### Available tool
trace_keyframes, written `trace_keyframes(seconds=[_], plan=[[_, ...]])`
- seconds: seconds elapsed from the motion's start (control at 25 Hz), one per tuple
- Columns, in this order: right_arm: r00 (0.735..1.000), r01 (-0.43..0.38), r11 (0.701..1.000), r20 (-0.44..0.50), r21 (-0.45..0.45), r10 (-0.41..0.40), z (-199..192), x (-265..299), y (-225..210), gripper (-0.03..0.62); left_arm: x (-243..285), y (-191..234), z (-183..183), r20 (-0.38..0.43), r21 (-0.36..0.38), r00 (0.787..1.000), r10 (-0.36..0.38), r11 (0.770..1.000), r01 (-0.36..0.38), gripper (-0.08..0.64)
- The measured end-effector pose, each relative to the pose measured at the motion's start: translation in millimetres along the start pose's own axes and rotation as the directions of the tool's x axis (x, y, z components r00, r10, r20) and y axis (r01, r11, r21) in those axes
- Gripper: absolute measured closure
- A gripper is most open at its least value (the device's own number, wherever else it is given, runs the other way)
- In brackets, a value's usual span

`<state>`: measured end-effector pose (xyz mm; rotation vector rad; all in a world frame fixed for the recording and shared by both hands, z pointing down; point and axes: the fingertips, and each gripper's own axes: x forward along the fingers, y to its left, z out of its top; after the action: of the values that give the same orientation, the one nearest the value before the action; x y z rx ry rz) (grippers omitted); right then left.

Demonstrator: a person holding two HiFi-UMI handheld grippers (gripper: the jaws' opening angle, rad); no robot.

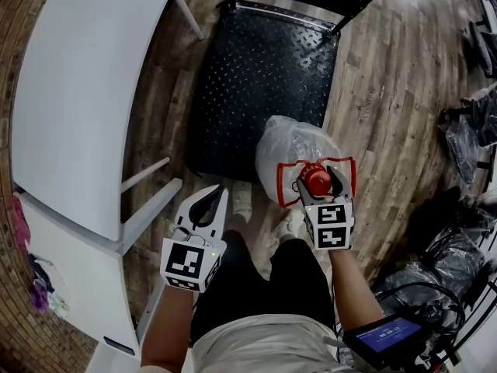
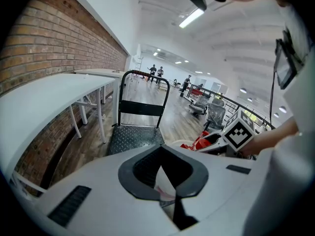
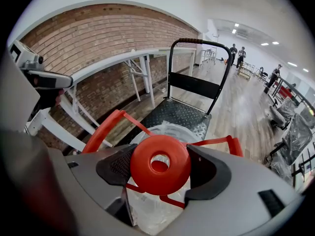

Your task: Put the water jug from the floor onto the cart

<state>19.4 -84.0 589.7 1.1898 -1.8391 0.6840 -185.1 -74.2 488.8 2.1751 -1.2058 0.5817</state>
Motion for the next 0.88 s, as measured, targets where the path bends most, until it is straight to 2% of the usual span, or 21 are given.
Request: trace_keyframes(seconds=[0.36,0.6,0.76,0.88], plan=[[0.999,-0.024,1.0,-0.028,0.006,0.024,-9.2,0.7,12.0,0.275,7.0,-7.4,2.1,-0.008,0.007,0.999,-0.033,0.999,0.033,0.558],[1.0,-0.011,1.0,-0.022,-0.01,0.011,-10.9,2.6,16.8,0.275,5.3,-11.8,6.4,-0.007,0.028,0.998,-0.055,0.998,0.055,0.558],[0.999,0.027,0.998,-0.021,-0.055,-0.028,-8.8,0.9,12.9,0.275,1.4,-8.2,7.8,-0.001,0.033,0.998,-0.055,0.998,0.055,0.558],[0.999,0.048,0.993,0.013,-0.107,-0.047,5.4,-11.4,14.5,0.275,-2.2,-7.7,7.5,0.005,0.021,0.998,-0.064,0.998,0.064,0.558]])
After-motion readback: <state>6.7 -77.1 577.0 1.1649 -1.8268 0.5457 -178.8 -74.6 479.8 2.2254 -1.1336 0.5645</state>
